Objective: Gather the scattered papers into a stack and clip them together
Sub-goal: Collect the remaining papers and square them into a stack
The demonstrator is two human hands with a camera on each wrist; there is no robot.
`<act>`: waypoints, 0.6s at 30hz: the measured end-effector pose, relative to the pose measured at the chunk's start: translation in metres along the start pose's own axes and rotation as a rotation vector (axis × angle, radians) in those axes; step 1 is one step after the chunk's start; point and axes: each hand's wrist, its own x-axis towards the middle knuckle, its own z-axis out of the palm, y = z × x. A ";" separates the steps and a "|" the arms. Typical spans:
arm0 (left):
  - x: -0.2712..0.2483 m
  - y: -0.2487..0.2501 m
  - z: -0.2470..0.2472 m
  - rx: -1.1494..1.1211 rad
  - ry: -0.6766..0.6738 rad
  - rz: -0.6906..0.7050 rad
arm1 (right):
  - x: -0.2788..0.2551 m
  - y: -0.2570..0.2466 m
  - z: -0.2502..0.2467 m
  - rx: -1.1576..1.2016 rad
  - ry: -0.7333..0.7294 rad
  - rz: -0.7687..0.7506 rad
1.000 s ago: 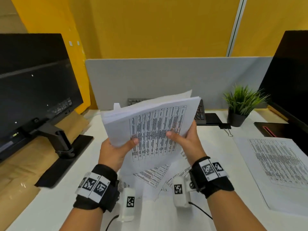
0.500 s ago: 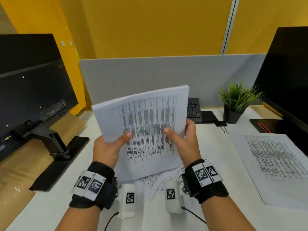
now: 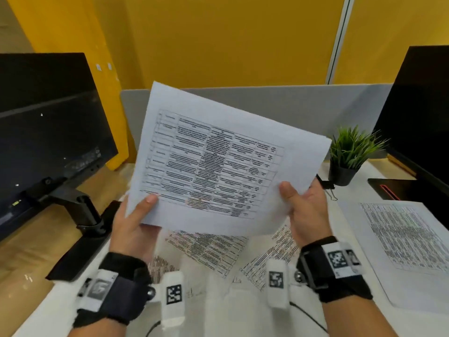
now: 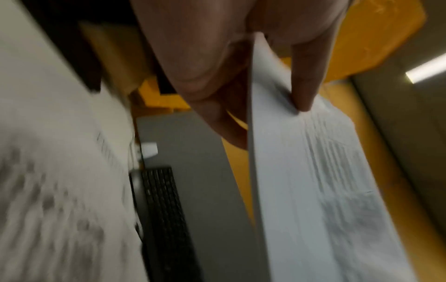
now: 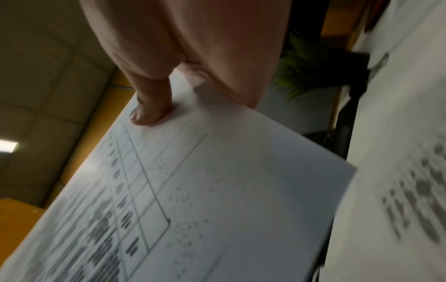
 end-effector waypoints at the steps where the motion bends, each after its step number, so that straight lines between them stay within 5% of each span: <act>1: 0.004 0.007 -0.008 0.073 -0.012 -0.007 | 0.005 -0.004 -0.009 -0.059 -0.010 -0.012; 7: 0.005 -0.014 -0.009 0.562 -0.088 0.071 | -0.006 0.006 -0.027 -0.434 -0.048 0.100; 12: -0.002 -0.034 -0.008 0.544 -0.008 0.070 | -0.024 0.022 -0.026 -0.366 0.020 0.166; 18: 0.008 -0.014 0.005 0.570 0.021 0.237 | -0.007 0.003 -0.013 -0.321 0.030 0.070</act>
